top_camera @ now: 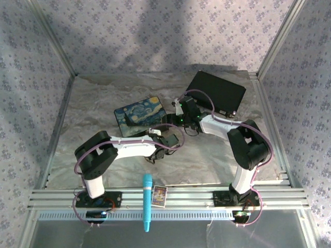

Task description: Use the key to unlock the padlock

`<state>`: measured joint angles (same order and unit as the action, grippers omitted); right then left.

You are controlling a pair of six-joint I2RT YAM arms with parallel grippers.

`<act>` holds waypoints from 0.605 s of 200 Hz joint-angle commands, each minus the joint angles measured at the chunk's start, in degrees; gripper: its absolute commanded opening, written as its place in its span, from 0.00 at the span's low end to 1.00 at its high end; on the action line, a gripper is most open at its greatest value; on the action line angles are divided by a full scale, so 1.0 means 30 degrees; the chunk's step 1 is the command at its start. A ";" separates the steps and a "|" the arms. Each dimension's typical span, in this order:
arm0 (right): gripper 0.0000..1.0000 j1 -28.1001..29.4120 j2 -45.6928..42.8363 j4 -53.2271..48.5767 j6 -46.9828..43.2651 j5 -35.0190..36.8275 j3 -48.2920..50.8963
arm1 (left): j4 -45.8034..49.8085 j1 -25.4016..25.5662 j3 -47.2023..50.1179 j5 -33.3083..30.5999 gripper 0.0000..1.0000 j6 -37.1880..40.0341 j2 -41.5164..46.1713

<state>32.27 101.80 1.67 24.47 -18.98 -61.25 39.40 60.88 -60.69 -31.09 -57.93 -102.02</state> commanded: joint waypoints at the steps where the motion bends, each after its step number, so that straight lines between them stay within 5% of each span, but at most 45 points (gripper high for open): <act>1: 0.68 -0.0456 -0.0572 -0.1055 -0.0084 0.0474 0.0178 | -0.0734 0.0041 0.0520 -0.0155 0.60 0.0603 0.2034; 21: 0.71 -0.0597 -0.1185 -0.1339 -0.0408 0.0598 0.0016 | -0.1389 -0.0016 0.0941 -0.0027 0.79 0.1513 0.4080; 31: 0.97 -0.0539 -0.1706 -0.1720 -0.0654 0.1042 -0.0089 | -0.1562 -0.0317 0.1060 0.0563 0.94 0.2327 0.5229; 35: 0.99 -0.0491 -0.1919 -0.1897 -0.0682 0.1348 -0.0090 | -0.1480 -0.0576 0.1028 0.0931 0.99 0.2722 0.5714; 80: 0.99 0.0171 -0.4723 -0.4168 -0.0459 0.3436 0.0423 | -0.0012 -0.4169 0.1307 0.3334 1.00 0.5990 1.1123; 121: 0.98 0.3785 -0.4250 -0.5521 0.2222 0.5518 0.0487 | 0.0281 -0.7566 0.2983 0.4152 1.00 0.7406 1.4268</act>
<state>37.74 86.89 -9.91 25.58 -6.68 -60.60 37.23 42.54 -54.41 -21.34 -40.32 -61.71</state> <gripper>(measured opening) 0.986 0.999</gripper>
